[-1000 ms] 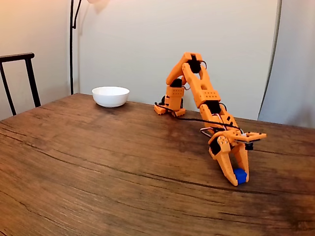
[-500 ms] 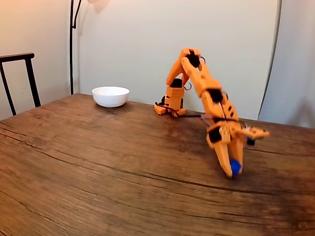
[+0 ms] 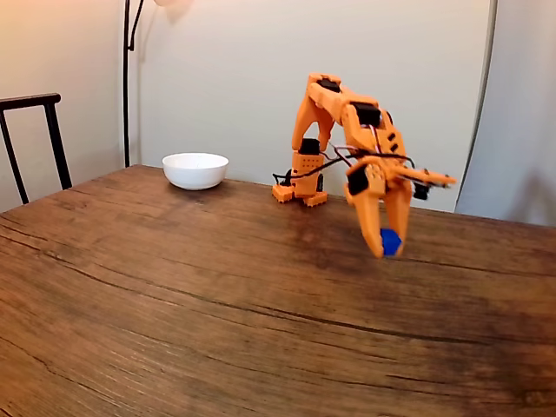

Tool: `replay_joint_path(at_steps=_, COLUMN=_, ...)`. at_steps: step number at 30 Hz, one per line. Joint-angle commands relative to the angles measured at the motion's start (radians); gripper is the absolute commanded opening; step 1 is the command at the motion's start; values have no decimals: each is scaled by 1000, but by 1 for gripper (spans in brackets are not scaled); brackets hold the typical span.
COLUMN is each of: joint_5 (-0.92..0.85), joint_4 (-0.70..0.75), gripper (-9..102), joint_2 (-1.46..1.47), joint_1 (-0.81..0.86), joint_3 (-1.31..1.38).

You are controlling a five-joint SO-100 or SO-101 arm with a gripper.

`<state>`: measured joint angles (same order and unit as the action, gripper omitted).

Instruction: Grasp the cube and drop it in the bowl

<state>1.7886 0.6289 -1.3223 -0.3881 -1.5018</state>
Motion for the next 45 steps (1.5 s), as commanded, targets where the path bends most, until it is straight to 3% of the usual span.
replay_joint_path(at_steps=1, joint_5=17, joint_4=83, gripper=0, joint_2=-115, joint_1=41, joint_3=29)
replay_joint_path(at_steps=12, joint_5=230, joint_4=426, gripper=0, joint_2=-462, joint_1=285, joint_3=11)
replay_joint_path(at_steps=24, joint_5=408, joint_4=690, gripper=0, joint_2=-715, joint_1=638, joint_3=11)
replay_joint_path(at_steps=31, joint_5=497, joint_4=706, gripper=0, joint_2=-830, joint_1=894, joint_3=-87)
replay_joint_path(at_steps=41, joint_5=477, joint_4=699, gripper=0, joint_2=-1040, joint_1=1209, joint_3=-285)
replay_joint_path(at_steps=45, joint_5=387, joint_4=696, gripper=0, joint_2=-1109, joint_1=1321, joint_3=-345)
